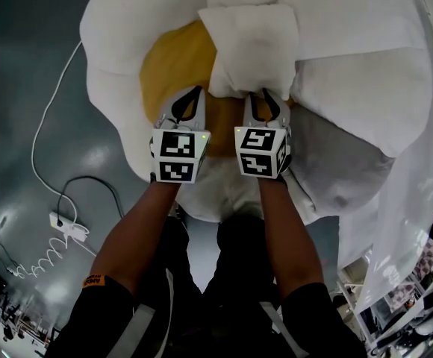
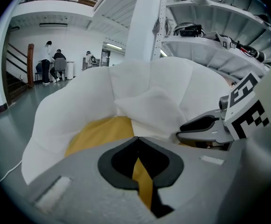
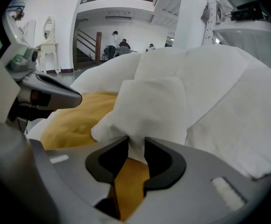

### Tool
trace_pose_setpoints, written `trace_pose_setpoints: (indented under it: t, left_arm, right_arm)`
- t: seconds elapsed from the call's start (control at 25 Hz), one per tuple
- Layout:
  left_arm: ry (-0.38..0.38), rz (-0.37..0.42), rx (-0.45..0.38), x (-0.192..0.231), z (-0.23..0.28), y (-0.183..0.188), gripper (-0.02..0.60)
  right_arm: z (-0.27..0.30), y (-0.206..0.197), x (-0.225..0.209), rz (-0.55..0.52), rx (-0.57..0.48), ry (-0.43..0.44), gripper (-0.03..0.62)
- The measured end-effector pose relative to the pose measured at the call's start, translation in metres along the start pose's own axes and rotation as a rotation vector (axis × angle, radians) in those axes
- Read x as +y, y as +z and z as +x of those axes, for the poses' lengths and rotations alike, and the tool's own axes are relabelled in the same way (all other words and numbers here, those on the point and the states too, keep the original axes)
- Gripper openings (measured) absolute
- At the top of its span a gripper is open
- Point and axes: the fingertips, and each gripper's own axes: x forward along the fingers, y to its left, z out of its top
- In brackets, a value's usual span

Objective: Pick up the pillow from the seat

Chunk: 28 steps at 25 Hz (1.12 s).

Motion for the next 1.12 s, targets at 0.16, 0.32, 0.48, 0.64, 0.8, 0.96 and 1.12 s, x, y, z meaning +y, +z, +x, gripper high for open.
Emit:
trace_pose_setpoints:
  t: [0.16, 0.32, 0.48, 0.64, 0.8, 0.96, 1.12]
  left_arm:
    - [-0.003, 0.006, -0.004, -0.003, 0.0, 0.003, 0.005]
    - [-0.003, 0.014, -0.01, -0.011, -0.003, 0.012, 0.005]
    - [-0.006, 0.011, -0.009, -0.017, -0.016, 0.023, 0.005]
    - [-0.01, 0.008, -0.001, -0.024, -0.038, 0.042, 0.005]
    - [-0.018, 0.004, 0.007, -0.035, -0.06, 0.06, 0.005]
    - [-0.021, 0.0, 0.017, -0.041, -0.085, 0.081, 0.005]
    - [-0.022, -0.002, 0.016, -0.047, -0.116, 0.11, 0.005]
  right_arm:
    - [0.001, 0.0, -0.003, -0.003, 0.001, -0.007, 0.06]
    - [-0.005, 0.003, -0.01, 0.003, -0.003, -0.009, 0.017]
    - [-0.019, 0.009, -0.013, 0.012, 0.003, -0.006, 0.009]
    - [-0.047, 0.022, -0.014, 0.033, 0.007, 0.002, 0.009]
    - [-0.077, 0.038, -0.018, 0.052, 0.01, 0.006, 0.009]
    - [-0.107, 0.056, -0.02, 0.061, 0.019, 0.009, 0.009]
    - [-0.146, 0.073, -0.019, 0.07, 0.04, 0.014, 0.009]
